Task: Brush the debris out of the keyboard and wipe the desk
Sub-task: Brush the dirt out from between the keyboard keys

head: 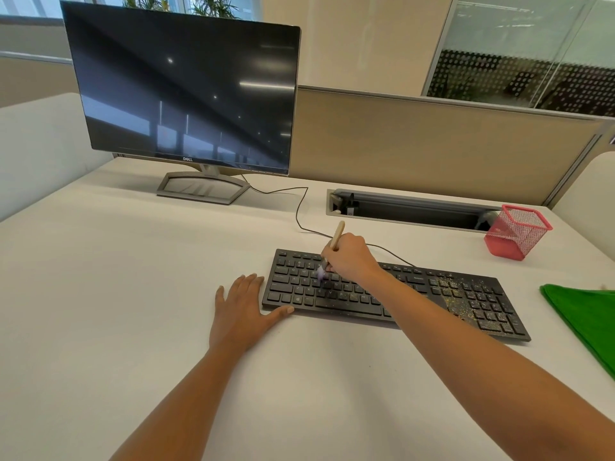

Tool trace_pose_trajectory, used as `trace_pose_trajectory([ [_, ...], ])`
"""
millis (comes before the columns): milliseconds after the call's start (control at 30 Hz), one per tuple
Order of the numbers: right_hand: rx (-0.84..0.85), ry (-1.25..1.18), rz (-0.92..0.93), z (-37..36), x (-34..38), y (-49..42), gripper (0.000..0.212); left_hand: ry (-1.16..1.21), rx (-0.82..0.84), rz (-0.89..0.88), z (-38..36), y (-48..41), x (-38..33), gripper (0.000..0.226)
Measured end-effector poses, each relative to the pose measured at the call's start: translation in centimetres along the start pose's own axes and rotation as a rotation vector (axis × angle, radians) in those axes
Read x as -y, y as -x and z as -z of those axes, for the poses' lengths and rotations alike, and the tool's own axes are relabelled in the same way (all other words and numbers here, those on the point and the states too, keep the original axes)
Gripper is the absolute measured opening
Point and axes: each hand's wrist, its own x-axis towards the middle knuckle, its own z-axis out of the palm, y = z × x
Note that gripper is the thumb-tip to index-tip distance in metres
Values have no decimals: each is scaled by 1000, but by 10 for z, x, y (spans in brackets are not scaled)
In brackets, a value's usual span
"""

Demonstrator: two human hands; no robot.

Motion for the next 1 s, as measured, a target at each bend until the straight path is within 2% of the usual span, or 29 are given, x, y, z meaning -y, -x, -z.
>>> trace_pose_trajectory([
  [100,101,52,-20,-1,0,3,28,-4,7,0,0,0,0,98],
  [233,268,116,-48,5,5,7,25,-2,3,-2,-1,-1,1,109],
  [300,227,83,-48,10,6,3,23,-2,7,2,-1,-1,1,106],
  [433,24,-19,-25,8,1,-5,26,1,2,-4,0,-1,0,104],
  [533,59,-41,-28,1,-2,-1,26,-11,-9,-5,-1,-1,1,113],
  [733,259,-1,-63,-1,4,6,24,-10,-13,-5,-2,-1,2,113],
  [900,44,-43,-14,6,0,-4,26,-1,-8,-5,-1,-1,1,109],
  [1000,102,-39,-9,6,-5,-2,26,3,-10,-6,-1,0,1,110],
])
